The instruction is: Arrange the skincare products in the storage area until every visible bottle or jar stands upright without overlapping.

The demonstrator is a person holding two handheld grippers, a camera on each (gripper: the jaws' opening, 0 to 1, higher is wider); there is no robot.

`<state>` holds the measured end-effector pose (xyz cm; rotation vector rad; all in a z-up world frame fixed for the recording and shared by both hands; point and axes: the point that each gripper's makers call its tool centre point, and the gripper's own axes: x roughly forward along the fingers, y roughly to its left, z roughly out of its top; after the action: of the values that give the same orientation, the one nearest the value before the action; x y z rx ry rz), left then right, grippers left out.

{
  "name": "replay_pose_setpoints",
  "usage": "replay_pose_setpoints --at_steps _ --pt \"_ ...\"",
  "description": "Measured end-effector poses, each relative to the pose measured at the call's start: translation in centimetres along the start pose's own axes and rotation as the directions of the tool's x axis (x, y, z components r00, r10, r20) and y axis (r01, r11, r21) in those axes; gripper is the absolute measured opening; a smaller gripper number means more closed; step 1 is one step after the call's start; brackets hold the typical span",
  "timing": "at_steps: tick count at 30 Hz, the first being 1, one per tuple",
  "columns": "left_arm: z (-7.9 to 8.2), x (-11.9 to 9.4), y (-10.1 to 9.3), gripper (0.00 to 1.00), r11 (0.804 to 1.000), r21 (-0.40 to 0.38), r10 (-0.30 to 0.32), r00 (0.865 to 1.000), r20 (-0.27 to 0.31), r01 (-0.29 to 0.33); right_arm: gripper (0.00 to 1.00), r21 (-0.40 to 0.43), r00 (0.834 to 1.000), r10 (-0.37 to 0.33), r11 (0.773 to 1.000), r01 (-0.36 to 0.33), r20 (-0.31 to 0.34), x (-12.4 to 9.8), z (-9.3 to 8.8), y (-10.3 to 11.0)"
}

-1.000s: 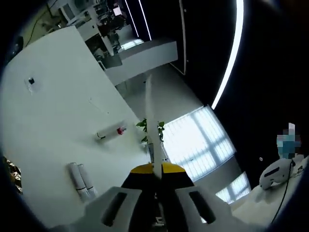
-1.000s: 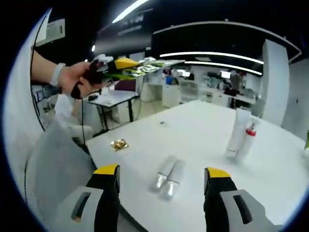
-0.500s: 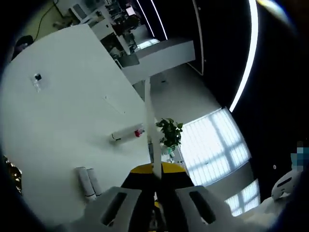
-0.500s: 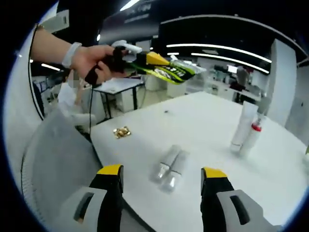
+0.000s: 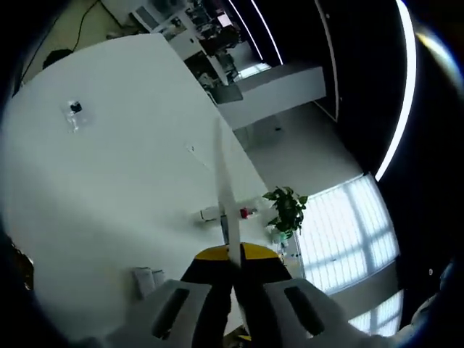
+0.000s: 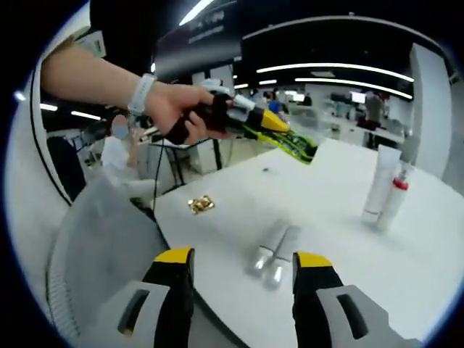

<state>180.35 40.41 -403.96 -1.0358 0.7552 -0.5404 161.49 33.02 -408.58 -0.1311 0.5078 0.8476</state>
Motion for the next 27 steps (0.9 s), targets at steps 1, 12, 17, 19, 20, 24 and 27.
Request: replay_pose_setpoints --at_steps 1,12,17,19,20,24,27 --pt "0.0 0.4 0.0 0.0 1.0 -0.004 0.001 1.0 0.005 -0.001 0.53 0.004 1.0 0.002 1.0 -0.002 0.003 -0.1 0.1 0.0" --pt "-0.7 5.7 1.2 0.0 0.998 -0.018 0.051 0.998 -0.029 -0.052 0.42 -0.123 0.999 0.027 0.992 -0.033 -0.047 0.3 -0.6 1.1" --pt "-1.5 8.1 2.5 0.0 0.995 0.014 0.101 0.991 -0.09 -0.1 0.38 -0.174 0.999 0.017 0.984 -0.023 -0.035 0.2 -0.3 1.1" --pt "-1.7 9.0 3.1 0.0 0.994 0.028 0.112 0.987 -0.111 -0.11 0.34 -0.226 0.999 0.023 0.974 -0.032 -0.04 0.3 -0.2 1.7" --pt "-1.8 9.4 3.2 0.0 0.994 0.035 0.111 0.986 -0.12 -0.108 0.31 -0.231 0.999 0.031 0.972 -0.04 -0.044 0.3 -0.3 1.9" --pt "-2.3 11.0 4.2 0.0 0.992 0.056 0.123 0.98 -0.154 -0.116 0.28 -0.251 0.998 0.036 0.967 -0.046 -0.046 0.3 -0.2 2.1" --pt "-2.8 12.2 4.9 0.0 0.99 0.074 0.129 0.976 -0.178 -0.118 0.25 -0.233 0.999 0.032 0.972 -0.039 -0.037 0.2 -0.1 1.8"
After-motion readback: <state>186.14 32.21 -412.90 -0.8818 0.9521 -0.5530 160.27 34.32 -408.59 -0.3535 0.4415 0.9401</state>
